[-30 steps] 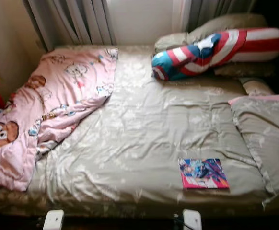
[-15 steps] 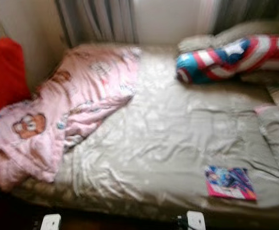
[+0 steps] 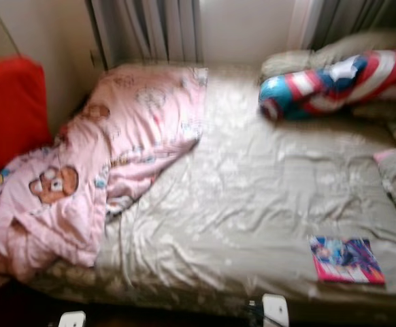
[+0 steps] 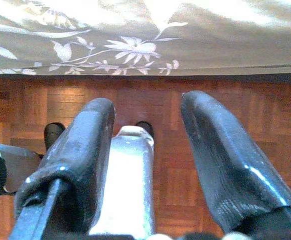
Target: Clean up the room
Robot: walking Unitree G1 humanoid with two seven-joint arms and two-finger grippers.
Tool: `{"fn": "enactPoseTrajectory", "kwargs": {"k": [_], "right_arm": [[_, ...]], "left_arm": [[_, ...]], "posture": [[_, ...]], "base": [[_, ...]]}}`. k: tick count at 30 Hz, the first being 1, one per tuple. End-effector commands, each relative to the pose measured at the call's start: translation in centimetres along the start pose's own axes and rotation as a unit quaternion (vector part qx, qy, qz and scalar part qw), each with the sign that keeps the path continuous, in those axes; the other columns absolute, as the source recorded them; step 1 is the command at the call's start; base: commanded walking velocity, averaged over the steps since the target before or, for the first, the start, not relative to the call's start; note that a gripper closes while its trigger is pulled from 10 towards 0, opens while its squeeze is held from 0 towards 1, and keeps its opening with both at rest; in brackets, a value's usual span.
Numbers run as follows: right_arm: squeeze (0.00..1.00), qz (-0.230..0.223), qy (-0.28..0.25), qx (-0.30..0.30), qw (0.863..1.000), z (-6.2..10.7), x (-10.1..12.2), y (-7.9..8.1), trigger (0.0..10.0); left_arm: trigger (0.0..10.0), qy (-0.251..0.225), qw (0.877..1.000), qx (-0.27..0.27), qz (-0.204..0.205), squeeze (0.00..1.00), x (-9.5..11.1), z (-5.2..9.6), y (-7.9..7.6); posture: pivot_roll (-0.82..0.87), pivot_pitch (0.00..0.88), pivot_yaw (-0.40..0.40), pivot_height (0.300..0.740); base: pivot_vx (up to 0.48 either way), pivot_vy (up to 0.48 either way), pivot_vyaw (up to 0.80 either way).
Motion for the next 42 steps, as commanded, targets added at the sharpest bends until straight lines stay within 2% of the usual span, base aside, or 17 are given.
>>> {"fn": "enactPoseTrajectory", "kwargs": {"k": [1,4,10,23,35,42], "right_arm": [[0.0,0.005,0.007,-0.003,1.0,0.1,-0.5,-0.3,10.0],[0.0,0.005,0.008,-0.003,1.0,0.1,-0.6,-0.3,10.0],[0.0,-0.003,0.009,-0.004,1.0,0.2,-0.7,-0.3,10.0],[0.0,-0.002,0.008,-0.006,1.0,0.2,-0.6,-0.4,10.0],[0.0,-0.004,0.007,-0.007,1.0,0.1,-0.5,-0.5,10.0],[0.0,-0.005,0.008,-0.007,1.0,0.1,-0.5,-0.5,10.0]], "left_arm": [[10.0,0.018,1.0,0.003,0.002,0.0,-1.2,0.2,0.1],[10.0,0.016,1.0,0.003,0.001,0.0,-1.0,0.1,0.0],[10.0,0.011,1.0,0.0,0.0,0.0,-0.4,0.0,-0.2],[10.0,0.008,1.0,0.0,0.002,0.0,-0.6,0.1,0.1],[10.0,0.0,1.0,-0.001,0.005,0.0,0.9,-0.4,-0.6],[10.0,0.001,1.0,0.001,0.007,0.0,0.9,-0.4,-0.6]], "posture": [[-0.03,0.059,0.028,0.74],[-0.03,0.054,0.029,0.74],[-0.04,0.047,0.03,0.74],[-0.04,0.039,0.026,0.74],[-0.03,0.049,0.025,0.74],[-0.03,0.055,0.023,0.74]], "base": [[0.0,0.274,0.8],[0.0,0.276,0.8],[0.0,0.276,0.0],[0.0,0.279,0.0],[0.0,0.278,0.0],[0.0,0.281,0.0]]}}
Point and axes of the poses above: a point about 5 cm out from each wrist's last joint towards the gripper, its own z axis pointing back from the gripper into the wrist, its own x axis along the axis of the wrist's last joint, y = z × x, the point moved 3 cm from there along -z, pointing out of the wrist towards the gripper, and after that the axes turned 14 degrees about z, right-handed, at the moved point
